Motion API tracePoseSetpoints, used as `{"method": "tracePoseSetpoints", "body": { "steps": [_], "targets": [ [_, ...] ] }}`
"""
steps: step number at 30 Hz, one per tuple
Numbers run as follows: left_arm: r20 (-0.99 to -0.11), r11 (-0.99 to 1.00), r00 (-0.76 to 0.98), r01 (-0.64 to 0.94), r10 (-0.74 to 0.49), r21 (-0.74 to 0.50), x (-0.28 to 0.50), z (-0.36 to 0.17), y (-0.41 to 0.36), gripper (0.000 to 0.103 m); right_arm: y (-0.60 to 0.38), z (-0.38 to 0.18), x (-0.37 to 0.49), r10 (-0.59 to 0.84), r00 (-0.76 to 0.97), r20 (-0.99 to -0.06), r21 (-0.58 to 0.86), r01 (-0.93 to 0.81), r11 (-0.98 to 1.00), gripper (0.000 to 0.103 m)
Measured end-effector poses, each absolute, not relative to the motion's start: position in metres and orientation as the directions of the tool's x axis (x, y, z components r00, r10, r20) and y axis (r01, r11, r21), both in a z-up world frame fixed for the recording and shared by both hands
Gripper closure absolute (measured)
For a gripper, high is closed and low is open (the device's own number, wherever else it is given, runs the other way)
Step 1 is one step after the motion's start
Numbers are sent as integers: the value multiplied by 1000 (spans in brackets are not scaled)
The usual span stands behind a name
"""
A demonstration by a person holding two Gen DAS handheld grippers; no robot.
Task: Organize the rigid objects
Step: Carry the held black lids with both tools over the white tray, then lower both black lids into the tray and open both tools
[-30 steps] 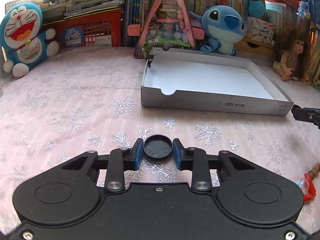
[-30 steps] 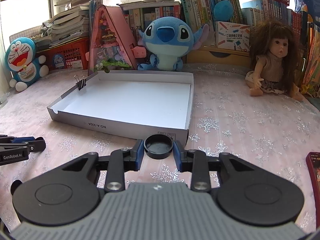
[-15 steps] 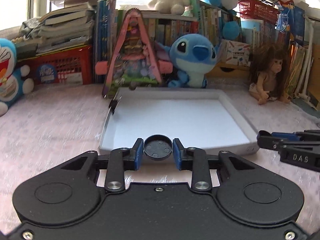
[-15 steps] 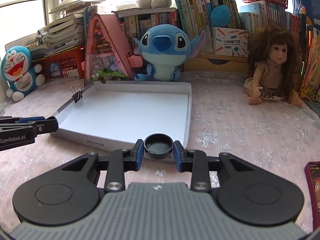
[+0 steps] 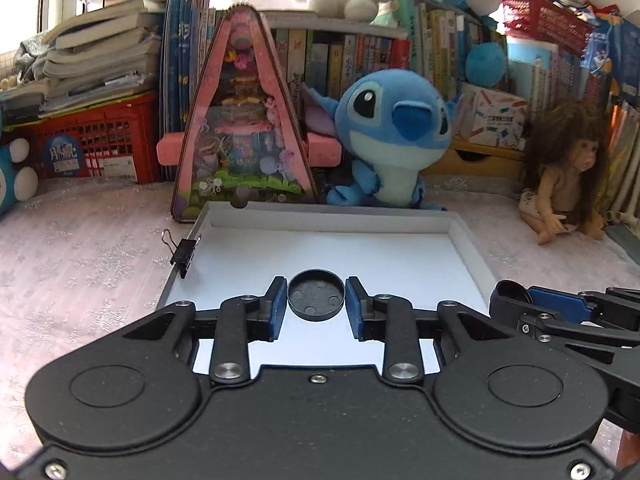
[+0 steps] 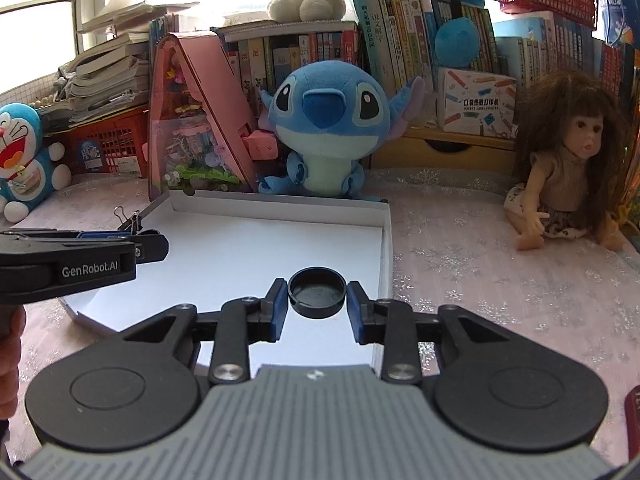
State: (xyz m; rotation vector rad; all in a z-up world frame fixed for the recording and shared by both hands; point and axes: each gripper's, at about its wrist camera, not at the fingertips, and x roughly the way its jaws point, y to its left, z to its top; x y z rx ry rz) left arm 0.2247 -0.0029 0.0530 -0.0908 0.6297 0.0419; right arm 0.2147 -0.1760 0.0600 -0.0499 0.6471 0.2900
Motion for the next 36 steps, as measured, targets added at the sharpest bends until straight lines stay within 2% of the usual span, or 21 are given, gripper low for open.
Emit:
{"method": "tracePoseSetpoints", "body": {
  "steps": [24, 30, 33, 34, 35, 36],
  "targets": [
    [-683, 996, 729, -86, 43, -28, 249, 0, -3, 73, -164, 17, 244, 240, 675, -698, 49, -289, 956, 65],
    [-678, 997, 733, -78, 53, -7, 249, -4, -6, 73, -161, 13, 245, 232, 669, -706, 36, -293, 955, 65],
    [-677, 997, 734, -79, 54, -6, 249, -4, -7, 73, -160, 13, 244, 234, 669, -705, 36, -296, 955, 62],
    [-679, 997, 732, -79, 52, -10, 249, -4, -6, 73, -160, 13, 244, 236, 670, -704, 39, -296, 954, 59],
    [-682, 997, 729, -82, 49, -15, 248, -3, -6, 73, -161, 14, 244, 239, 670, -703, 42, -296, 954, 48],
    [-684, 996, 728, -85, 46, -23, 248, -1, -5, 71, -161, 15, 243, 244, 671, -700, 46, -298, 953, 48]
  ]
}}
